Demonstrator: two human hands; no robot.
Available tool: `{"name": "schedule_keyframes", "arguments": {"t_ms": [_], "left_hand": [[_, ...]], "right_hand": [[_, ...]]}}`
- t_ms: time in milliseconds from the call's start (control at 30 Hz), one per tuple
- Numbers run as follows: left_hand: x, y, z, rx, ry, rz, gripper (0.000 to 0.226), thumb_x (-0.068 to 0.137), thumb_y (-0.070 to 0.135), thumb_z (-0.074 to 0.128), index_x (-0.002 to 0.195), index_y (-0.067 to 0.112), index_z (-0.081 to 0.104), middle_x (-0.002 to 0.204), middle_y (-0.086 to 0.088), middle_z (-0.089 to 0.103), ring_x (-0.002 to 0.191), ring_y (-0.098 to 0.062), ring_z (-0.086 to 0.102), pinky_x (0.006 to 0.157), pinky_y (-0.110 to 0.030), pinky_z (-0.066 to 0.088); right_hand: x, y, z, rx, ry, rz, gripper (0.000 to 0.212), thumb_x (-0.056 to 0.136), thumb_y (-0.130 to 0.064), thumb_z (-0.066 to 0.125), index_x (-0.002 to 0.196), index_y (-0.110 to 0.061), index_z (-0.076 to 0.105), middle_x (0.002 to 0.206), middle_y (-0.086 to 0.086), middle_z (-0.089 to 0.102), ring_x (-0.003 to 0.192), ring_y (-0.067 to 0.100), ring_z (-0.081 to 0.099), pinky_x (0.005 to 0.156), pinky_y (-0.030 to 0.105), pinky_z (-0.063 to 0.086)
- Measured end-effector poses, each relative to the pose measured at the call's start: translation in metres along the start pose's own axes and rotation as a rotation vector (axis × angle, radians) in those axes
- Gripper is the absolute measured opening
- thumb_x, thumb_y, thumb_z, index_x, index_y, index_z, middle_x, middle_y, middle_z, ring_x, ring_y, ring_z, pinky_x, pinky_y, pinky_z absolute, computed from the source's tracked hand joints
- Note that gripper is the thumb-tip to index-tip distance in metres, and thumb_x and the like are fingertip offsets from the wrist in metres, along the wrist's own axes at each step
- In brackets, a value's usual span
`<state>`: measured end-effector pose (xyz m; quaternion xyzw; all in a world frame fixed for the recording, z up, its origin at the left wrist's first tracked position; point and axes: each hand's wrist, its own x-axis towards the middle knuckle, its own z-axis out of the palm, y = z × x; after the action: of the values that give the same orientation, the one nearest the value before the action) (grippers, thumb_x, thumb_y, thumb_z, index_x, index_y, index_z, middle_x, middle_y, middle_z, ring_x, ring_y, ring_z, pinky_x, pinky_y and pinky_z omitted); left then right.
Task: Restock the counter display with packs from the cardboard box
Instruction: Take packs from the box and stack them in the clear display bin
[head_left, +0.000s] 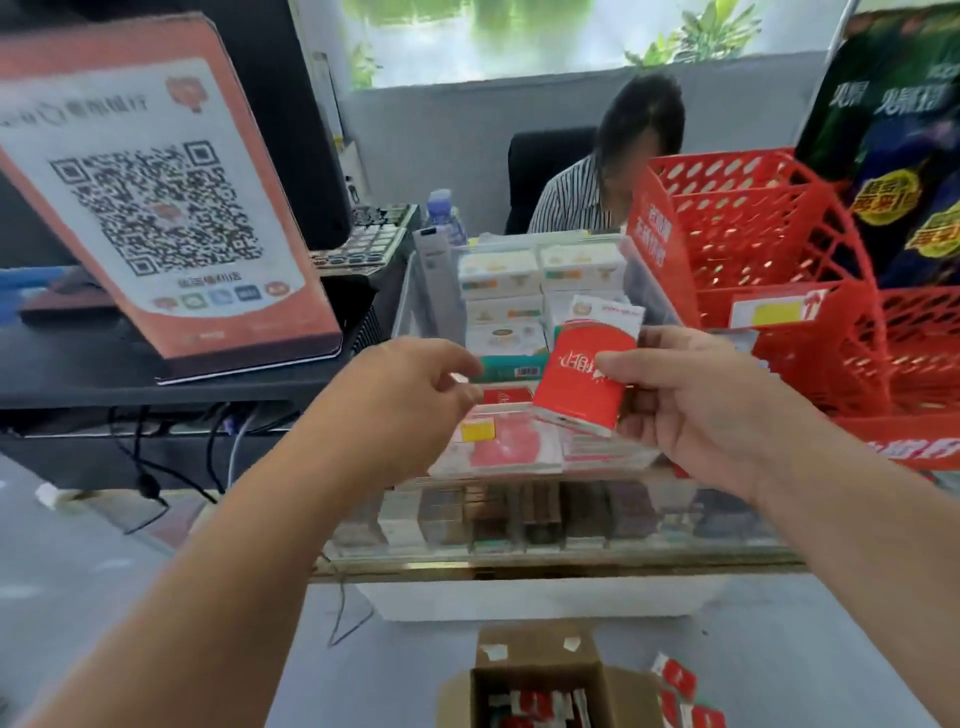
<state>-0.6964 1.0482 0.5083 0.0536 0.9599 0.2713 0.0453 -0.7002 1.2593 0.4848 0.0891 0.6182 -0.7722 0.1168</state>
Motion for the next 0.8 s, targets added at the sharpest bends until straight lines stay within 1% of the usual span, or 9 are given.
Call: {"name": "schedule_keyframes", "arguments": {"t_ms": [100,167,233,333,367,500,567,633,800], "left_hand": [[0.01,-0.002,-0.012,0.057,0.067,-0.044,0.024,0.095,0.029,0.056,0.116,0.03,0.067,0.101,0.008,0.07,0.092,-0.012,0.064,0.086,-0.036,0.054],[0.017,-0.002,-0.016,0.07,0.111,-0.065,0.024,0.097,0.027,0.055,0.117,0.029,0.067,0.104,0.007,0.068,0.09,-0.013,0.062,0.083,-0.032,0.052],[0.024,-0.002,-0.019,0.064,0.138,-0.077,0.024,0.098,0.027,0.053,0.117,0.029,0.066,0.1,0.008,0.067,0.083,-0.012,0.06,0.076,-0.029,0.051],[0.032,-0.004,-0.024,0.06,0.161,-0.064,0.023,0.098,0.028,0.053,0.116,0.031,0.066,0.09,0.009,0.065,0.076,-0.009,0.057,0.065,-0.026,0.047],[0.034,-0.005,-0.024,0.056,0.161,-0.056,0.023,0.098,0.029,0.053,0.116,0.031,0.066,0.089,0.009,0.065,0.075,-0.008,0.057,0.063,-0.025,0.046],[0.039,-0.012,-0.024,0.027,0.138,-0.024,0.026,0.095,0.031,0.057,0.12,0.031,0.065,0.1,0.008,0.069,0.085,-0.01,0.061,0.075,-0.027,0.049],[0.041,-0.017,-0.024,0.009,0.118,-0.02,0.027,0.095,0.032,0.058,0.121,0.031,0.064,0.103,0.008,0.069,0.091,-0.011,0.063,0.082,-0.03,0.051],[0.042,-0.021,-0.024,0.003,0.11,-0.004,0.027,0.095,0.032,0.057,0.121,0.031,0.064,0.102,0.008,0.069,0.093,-0.012,0.063,0.085,-0.031,0.051],[0.045,-0.028,-0.026,-0.024,0.083,0.038,0.026,0.095,0.033,0.058,0.12,0.032,0.064,0.1,0.01,0.069,0.091,-0.009,0.063,0.079,-0.027,0.049]], "right_hand": [[0.047,-0.023,0.003,-0.105,-0.042,0.014,0.016,0.089,-0.006,0.066,0.104,-0.01,0.061,0.084,0.008,0.075,0.069,0.016,0.073,0.049,0.026,0.054],[0.079,-0.023,0.017,-0.185,-0.047,0.098,0.025,0.089,-0.01,0.07,0.111,-0.01,0.058,0.096,0.012,0.075,0.079,0.02,0.074,0.054,0.029,0.057],[0.101,-0.012,0.036,-0.301,-0.078,0.222,0.032,0.087,-0.014,0.072,0.114,-0.008,0.057,0.104,0.016,0.073,0.084,0.021,0.073,0.062,0.031,0.06],[0.122,0.008,0.061,-0.471,-0.128,0.317,0.045,0.084,-0.016,0.077,0.121,-0.007,0.054,0.096,0.016,0.073,0.069,0.022,0.071,0.051,0.028,0.056],[0.127,0.013,0.069,-0.507,-0.134,0.319,0.046,0.082,-0.015,0.079,0.12,-0.007,0.054,0.095,0.016,0.073,0.067,0.022,0.07,0.053,0.028,0.056],[0.136,0.028,0.089,-0.778,-0.127,0.226,0.032,0.078,-0.025,0.083,0.098,-0.007,0.064,0.082,0.008,0.071,0.063,0.017,0.068,0.063,0.028,0.057],[0.139,0.031,0.091,-0.864,-0.118,0.218,0.041,0.074,-0.03,0.086,0.102,-0.006,0.066,0.087,0.011,0.074,0.074,0.022,0.072,0.077,0.035,0.06],[0.142,0.03,0.092,-0.932,-0.104,0.239,0.048,0.072,-0.033,0.086,0.106,-0.007,0.064,0.094,0.012,0.073,0.083,0.027,0.073,0.083,0.043,0.059],[0.139,0.027,0.104,-0.857,-0.189,0.28,0.032,0.083,-0.021,0.077,0.107,-0.008,0.061,0.098,0.012,0.069,0.086,0.026,0.07,0.084,0.04,0.058]]}}
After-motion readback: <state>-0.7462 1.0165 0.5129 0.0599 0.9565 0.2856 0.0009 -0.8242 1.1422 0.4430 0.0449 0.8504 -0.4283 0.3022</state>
